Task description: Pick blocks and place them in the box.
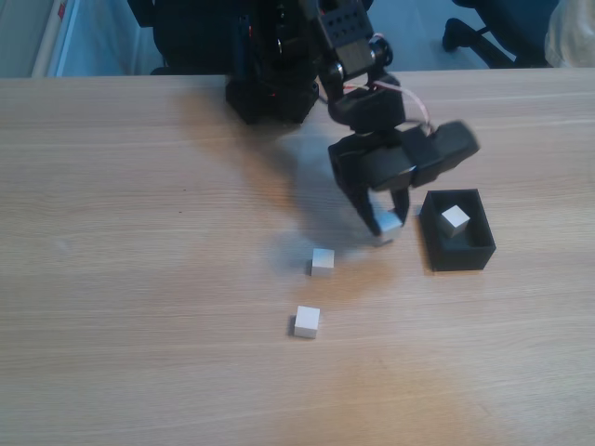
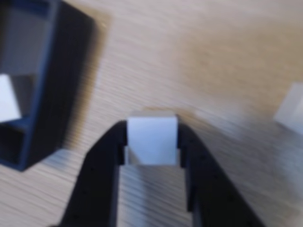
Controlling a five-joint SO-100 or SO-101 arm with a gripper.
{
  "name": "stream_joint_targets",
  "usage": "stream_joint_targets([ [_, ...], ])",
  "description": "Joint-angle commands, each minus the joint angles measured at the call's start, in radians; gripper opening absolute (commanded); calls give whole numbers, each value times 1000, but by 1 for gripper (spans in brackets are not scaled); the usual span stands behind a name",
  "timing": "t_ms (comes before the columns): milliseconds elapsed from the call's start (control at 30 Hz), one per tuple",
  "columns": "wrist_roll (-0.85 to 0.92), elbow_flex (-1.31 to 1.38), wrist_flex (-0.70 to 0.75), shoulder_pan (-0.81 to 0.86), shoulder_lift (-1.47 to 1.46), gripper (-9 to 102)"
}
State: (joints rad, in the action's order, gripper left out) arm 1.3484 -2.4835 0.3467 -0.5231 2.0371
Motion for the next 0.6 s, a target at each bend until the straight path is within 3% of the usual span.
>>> stream_joint_targets([
  [0,34,150,77,-21,51,0],
  [300,15,506,314,-137,-58,0],
  [567,-66,591,364,-210,-167,2],
])
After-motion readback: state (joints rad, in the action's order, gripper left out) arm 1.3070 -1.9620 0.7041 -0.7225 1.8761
